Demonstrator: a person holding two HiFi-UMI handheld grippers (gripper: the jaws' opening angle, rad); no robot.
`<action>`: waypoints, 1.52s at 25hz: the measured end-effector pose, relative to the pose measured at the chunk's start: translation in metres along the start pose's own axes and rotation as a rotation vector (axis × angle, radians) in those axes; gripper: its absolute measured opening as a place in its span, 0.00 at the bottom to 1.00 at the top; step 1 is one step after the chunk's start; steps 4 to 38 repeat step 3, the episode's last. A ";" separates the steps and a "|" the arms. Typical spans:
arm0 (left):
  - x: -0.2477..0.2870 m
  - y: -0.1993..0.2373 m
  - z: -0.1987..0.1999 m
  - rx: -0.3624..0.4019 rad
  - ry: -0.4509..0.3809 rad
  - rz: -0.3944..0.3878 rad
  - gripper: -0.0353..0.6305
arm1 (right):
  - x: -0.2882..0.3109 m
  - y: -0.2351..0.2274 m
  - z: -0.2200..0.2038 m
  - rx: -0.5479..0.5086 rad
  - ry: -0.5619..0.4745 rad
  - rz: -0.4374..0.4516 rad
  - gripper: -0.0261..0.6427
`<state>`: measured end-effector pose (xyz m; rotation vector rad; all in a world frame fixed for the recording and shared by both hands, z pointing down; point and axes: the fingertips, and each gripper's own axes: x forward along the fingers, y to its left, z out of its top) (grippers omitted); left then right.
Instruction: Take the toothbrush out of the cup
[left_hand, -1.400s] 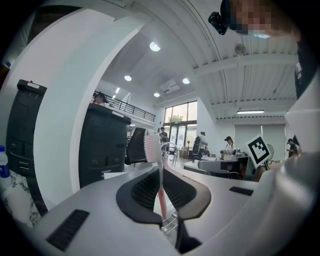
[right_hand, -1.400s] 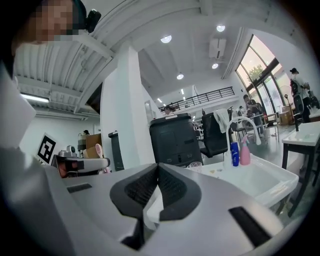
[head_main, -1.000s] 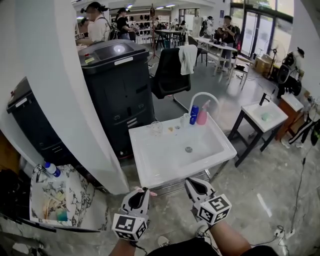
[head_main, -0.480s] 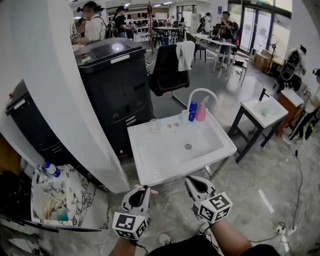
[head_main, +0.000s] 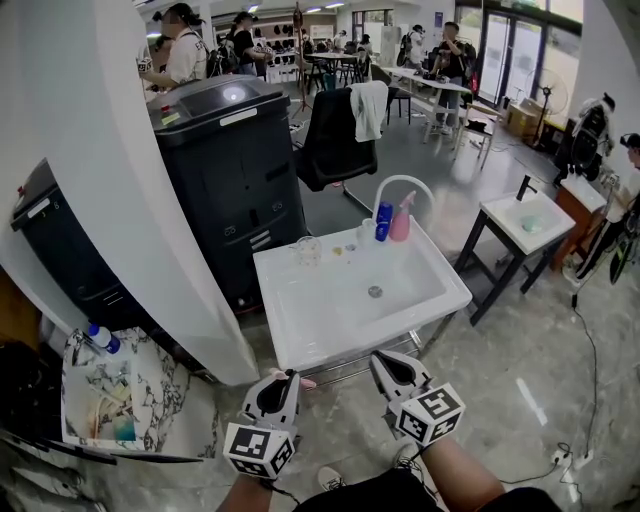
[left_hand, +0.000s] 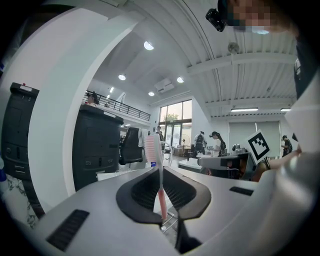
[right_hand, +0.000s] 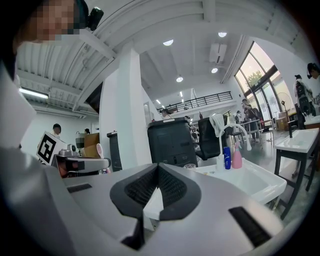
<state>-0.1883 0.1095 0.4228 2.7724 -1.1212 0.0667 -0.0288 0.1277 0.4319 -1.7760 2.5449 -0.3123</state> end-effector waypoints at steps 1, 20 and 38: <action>0.000 -0.001 0.000 -0.001 -0.001 0.001 0.11 | -0.001 0.000 0.000 0.000 0.000 0.001 0.06; -0.001 -0.003 0.000 -0.004 -0.002 0.001 0.11 | -0.003 0.000 0.000 -0.002 0.000 0.002 0.06; -0.001 -0.003 0.000 -0.004 -0.002 0.001 0.11 | -0.003 0.000 0.000 -0.002 0.000 0.002 0.06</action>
